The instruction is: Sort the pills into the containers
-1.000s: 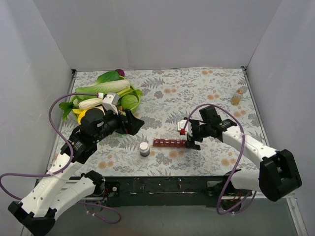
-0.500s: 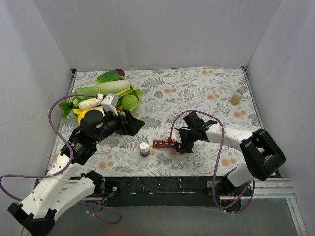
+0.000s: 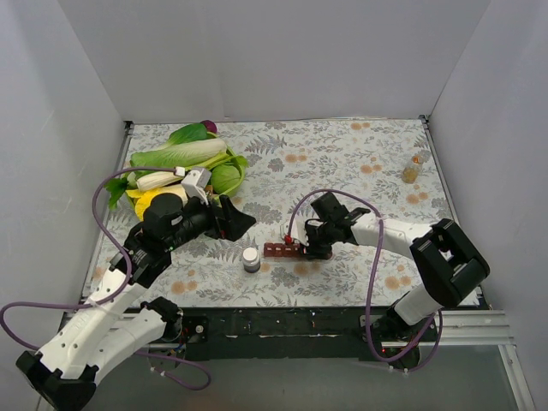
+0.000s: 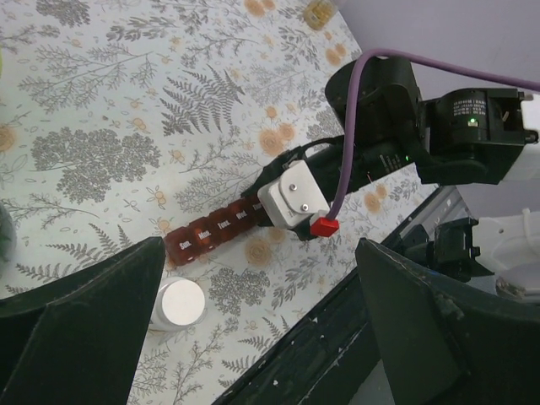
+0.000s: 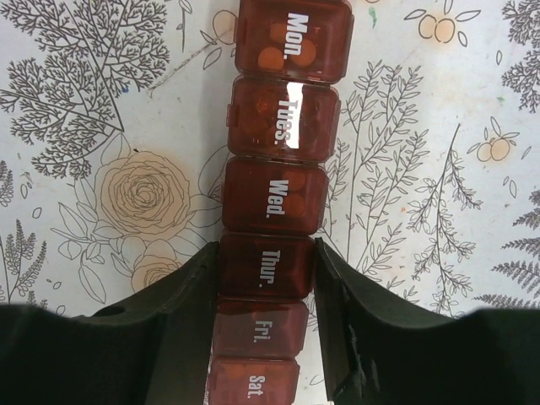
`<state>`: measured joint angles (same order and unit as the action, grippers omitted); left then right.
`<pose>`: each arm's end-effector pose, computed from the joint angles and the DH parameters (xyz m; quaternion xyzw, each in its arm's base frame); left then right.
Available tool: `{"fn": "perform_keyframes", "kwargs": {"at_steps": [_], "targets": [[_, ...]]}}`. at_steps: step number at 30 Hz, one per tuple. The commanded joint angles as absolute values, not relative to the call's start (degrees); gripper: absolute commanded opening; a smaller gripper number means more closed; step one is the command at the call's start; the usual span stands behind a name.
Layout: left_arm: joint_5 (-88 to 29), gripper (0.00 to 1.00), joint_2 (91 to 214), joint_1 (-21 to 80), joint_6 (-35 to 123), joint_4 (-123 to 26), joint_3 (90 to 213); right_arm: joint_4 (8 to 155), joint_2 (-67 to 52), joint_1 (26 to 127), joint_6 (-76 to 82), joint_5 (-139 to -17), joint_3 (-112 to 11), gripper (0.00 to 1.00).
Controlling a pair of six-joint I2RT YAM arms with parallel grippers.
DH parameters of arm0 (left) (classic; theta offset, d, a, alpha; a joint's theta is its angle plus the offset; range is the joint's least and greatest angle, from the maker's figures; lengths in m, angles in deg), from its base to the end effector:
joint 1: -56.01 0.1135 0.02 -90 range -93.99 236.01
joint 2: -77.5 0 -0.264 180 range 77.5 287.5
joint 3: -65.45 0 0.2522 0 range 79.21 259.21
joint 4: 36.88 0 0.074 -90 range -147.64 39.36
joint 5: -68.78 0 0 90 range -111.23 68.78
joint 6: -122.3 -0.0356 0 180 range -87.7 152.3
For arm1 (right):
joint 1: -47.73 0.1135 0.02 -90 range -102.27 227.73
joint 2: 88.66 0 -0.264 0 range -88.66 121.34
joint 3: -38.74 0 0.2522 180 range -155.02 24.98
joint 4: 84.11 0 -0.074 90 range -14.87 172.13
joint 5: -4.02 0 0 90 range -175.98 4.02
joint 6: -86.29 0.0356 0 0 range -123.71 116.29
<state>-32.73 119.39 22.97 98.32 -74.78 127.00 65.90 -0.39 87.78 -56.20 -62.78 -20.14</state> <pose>0.1339 -0.0956 0.3405 -0.1725 0.7897 -0.4964 0.3167 0.2100 0.1948 0.1618 -0.7194 0.6147 0.1648 0.2781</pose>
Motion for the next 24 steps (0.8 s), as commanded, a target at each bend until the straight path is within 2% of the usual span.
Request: {"fn": "perform_keyframes", "kwargs": {"at_steps": [1,4,10,16,24], "targets": [[-42.63,0.98,121.17,23.40,94.98,-70.86,124.83,64.99,-1.90,87.11,-56.09,-67.08,-18.36,0.27],[-50.28,0.98,124.86,23.32,89.45,-68.48,124.30,62.71,-4.71,85.00,-58.29,-66.12,-17.56,0.25],[-55.85,0.95,129.97,19.38,76.36,-63.39,123.86,56.74,-10.16,77.36,-66.63,-59.71,-15.10,0.24],[-57.43,0.95,136.90,10.41,55.35,-55.83,120.08,53.13,-12.54,71.55,-73.39,-54.17,-13.87,0.23],[-56.73,0.96,148.07,8.55,41.62,-47.30,117.44,55.50,-15.62,70.76,-76.31,-52.15,-10.00,0.22]]}}
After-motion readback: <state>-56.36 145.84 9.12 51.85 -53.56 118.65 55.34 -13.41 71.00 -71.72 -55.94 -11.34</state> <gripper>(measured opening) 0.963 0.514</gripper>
